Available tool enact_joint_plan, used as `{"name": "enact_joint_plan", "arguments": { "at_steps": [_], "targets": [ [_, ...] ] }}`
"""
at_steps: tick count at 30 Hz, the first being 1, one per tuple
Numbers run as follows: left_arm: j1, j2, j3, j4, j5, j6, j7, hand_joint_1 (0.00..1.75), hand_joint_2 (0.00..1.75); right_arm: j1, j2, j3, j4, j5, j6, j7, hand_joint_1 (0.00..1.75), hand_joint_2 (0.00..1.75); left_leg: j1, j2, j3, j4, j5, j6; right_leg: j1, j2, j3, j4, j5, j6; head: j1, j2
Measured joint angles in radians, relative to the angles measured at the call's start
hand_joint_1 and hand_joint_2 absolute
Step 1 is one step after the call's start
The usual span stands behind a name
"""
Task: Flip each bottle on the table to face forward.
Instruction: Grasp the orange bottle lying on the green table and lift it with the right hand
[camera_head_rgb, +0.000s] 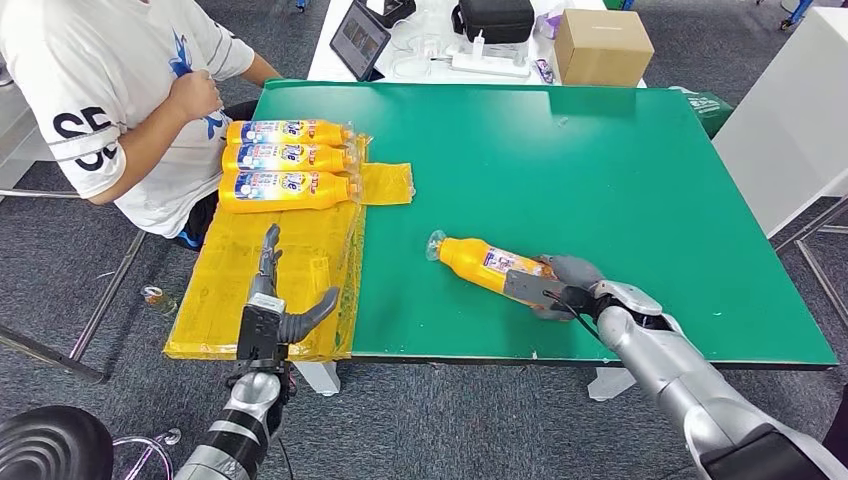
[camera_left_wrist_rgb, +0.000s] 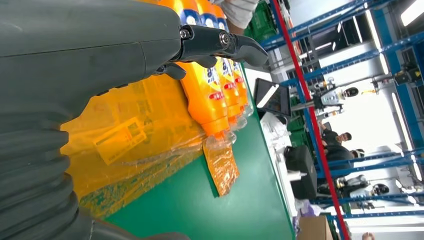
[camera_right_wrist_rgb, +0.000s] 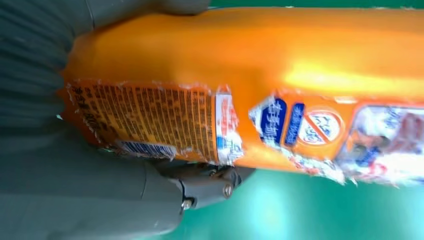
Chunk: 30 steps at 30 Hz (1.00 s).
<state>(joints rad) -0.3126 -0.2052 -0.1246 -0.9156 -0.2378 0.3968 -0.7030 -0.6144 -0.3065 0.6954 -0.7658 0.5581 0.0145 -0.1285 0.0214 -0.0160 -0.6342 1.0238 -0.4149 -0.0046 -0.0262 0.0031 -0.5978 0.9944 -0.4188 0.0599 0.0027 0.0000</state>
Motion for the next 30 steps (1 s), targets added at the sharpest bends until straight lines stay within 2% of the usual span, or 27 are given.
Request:
{"name": "enact_joint_plan", "arguments": {
  "at_steps": [1,4,8,9,11,15,18,22,26,30],
  "targets": [
    [0.004,-0.004,0.004,-0.002,0.005,-0.016,0.003,0.00,1.75,0.027,0.014,-0.023,-0.020,0.006,-0.063,-0.013,1.51,1.75,0.000,0.000,0.000,0.000,0.000,0.000,0.000,0.000,0.000,0.000,0.000,0.000,0.000,0.000],
    [0.025,-0.018,0.018,-0.020,0.028,-0.077,0.026,0.00,1.75,0.127,0.081,-0.132,-0.131,0.045,-0.229,-0.050,1.52,1.75,0.000,0.000,-0.001,0.000,0.000,0.000,0.000,0.000,-0.001,0.000,0.000,0.000,-0.001,0.000],
    [0.042,-0.034,0.031,-0.043,0.043,-0.114,0.047,0.00,1.75,0.210,0.151,-0.250,-0.262,0.081,-0.270,-0.064,1.75,1.75,0.000,-0.003,-0.002,0.000,0.000,0.000,0.000,-0.002,-0.002,0.000,-0.001,0.000,0.000,0.000],
    [0.046,-0.036,0.034,-0.048,0.053,-0.127,0.055,0.00,1.75,0.226,0.164,-0.276,-0.287,0.080,-0.288,-0.084,1.75,1.75,0.000,-0.004,-0.003,0.000,0.000,0.000,0.000,-0.003,-0.002,0.000,-0.001,0.000,0.000,0.000],
    [0.055,-0.039,0.039,-0.057,0.092,-0.172,0.080,0.00,1.75,0.263,0.195,-0.332,-0.342,0.064,-0.367,-0.153,1.75,1.75,0.000,-0.004,-0.004,0.000,0.000,0.000,0.000,-0.003,-0.002,0.000,-0.001,0.000,0.000,0.000],
    [0.076,-0.055,0.040,-0.089,0.238,-0.321,0.162,0.00,1.75,0.355,0.284,-0.454,-0.529,0.019,-0.592,-0.302,1.75,1.75,0.000,-0.004,-0.004,0.000,0.000,0.000,-0.001,-0.003,-0.003,0.000,-0.001,0.000,0.000,0.000],
    [0.084,-0.062,0.027,-0.120,0.350,-0.415,0.214,0.00,1.75,0.422,0.344,-0.520,-0.653,-0.019,-0.685,-0.397,1.75,1.75,0.000,-0.004,-0.004,0.000,0.000,0.000,0.000,-0.003,-0.004,0.000,-0.001,0.000,0.000,0.000],
    [0.088,-0.062,-0.016,-0.168,0.457,-0.512,0.258,0.00,1.75,0.498,0.404,-0.569,-0.739,-0.097,-0.687,-0.506,1.75,1.75,0.000,-0.003,-0.004,-0.001,-0.001,0.000,0.000,-0.002,-0.004,0.000,-0.001,0.000,0.000,0.000],
    [0.099,-0.058,-0.070,-0.217,0.497,-0.572,0.267,0.00,1.75,0.546,0.441,-0.572,-0.725,-0.129,-0.606,-0.548,1.75,1.75,0.000,-0.003,-0.004,-0.001,-0.001,0.000,0.000,-0.002,-0.004,0.000,-0.001,0.000,0.000,0.000],
    [0.111,-0.051,-0.101,-0.250,0.500,-0.577,0.267,0.00,1.75,0.568,0.465,-0.570,-0.693,-0.131,-0.585,-0.563,1.75,1.75,0.000,-0.003,-0.004,-0.001,0.000,0.000,0.000,-0.002,-0.004,0.000,-0.001,0.000,0.000,0.000]
  ]
}}
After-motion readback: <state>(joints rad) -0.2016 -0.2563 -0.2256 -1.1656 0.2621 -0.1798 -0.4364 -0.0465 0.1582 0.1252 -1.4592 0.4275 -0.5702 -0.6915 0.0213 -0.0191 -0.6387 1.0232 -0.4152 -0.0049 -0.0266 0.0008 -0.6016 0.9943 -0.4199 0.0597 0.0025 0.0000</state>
